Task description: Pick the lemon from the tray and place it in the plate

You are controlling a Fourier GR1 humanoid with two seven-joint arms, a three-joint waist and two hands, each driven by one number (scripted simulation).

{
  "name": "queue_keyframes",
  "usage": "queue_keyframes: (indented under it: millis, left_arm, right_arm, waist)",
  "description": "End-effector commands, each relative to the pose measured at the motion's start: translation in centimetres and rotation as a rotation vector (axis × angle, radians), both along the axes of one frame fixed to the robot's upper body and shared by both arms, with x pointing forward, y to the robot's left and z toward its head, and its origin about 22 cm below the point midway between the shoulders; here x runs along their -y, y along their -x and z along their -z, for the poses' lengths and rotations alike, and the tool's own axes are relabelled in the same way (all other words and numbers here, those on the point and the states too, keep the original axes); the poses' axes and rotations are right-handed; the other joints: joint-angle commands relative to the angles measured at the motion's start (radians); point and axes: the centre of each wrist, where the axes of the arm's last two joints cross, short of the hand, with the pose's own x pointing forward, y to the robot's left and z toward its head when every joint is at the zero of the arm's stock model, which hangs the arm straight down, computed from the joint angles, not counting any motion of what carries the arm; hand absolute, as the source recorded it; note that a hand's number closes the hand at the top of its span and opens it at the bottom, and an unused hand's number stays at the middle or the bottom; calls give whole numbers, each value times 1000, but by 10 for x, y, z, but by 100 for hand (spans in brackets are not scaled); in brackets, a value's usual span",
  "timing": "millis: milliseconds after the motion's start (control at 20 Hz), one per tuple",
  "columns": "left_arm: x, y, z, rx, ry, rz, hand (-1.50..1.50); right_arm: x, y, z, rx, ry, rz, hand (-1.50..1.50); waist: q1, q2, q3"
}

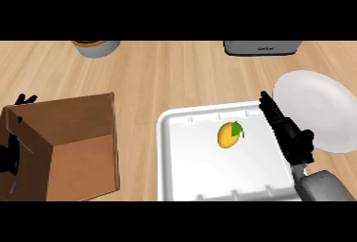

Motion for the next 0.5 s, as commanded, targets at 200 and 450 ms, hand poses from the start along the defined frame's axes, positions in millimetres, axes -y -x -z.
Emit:
queue_keyframes:
  millis: [200, 450]
  left_arm:
    - [44, 29, 61, -305, 322, 49, 0]
    - [71, 26, 55, -338, 486, 108, 0]
  right_arm:
    - [56, -25, -95, 367, 42, 450, 150]
    - [110, -9, -73, 352, 303, 888, -150]
  waist:
    - [-37, 11, -4]
    - [-86, 16, -5]
